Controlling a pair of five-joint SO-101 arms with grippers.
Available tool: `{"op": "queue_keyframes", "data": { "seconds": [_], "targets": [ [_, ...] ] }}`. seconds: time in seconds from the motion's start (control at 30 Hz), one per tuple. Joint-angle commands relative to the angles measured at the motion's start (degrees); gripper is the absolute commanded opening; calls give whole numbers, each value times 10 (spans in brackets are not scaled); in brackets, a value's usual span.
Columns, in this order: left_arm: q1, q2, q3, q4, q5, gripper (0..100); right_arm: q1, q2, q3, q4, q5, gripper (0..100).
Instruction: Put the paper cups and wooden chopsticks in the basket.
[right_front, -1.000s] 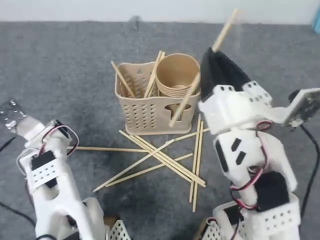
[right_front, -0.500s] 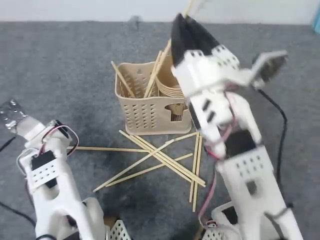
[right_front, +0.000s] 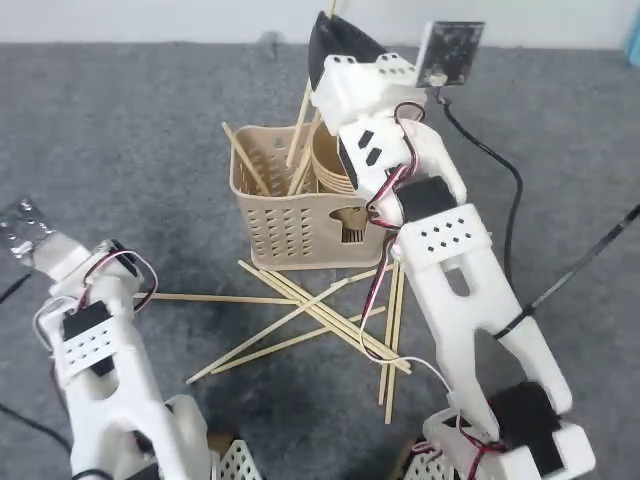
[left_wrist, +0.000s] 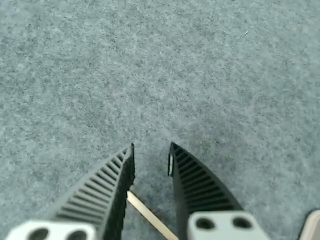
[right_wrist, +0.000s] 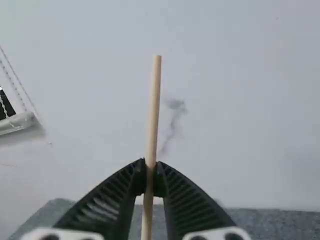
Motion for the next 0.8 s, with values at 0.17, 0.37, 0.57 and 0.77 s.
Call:
{"op": "queue_keyframes", "data": {
  "seconds": [0.17,0.37,0.57,0.77],
  "targets": [
    [6,-3,-6,-16,-8,107,-7,-25,12,-7,24,85],
    [6,-2,-6,-16,-8,107,-14,-81,24,68,23,88],
    [6,-2,-6,-16,-8,108,-13,-186,24,211,23,88],
    [6,-1,-6,-16,-8,108,-12,-297,26,385,25,88]
  ]
}}
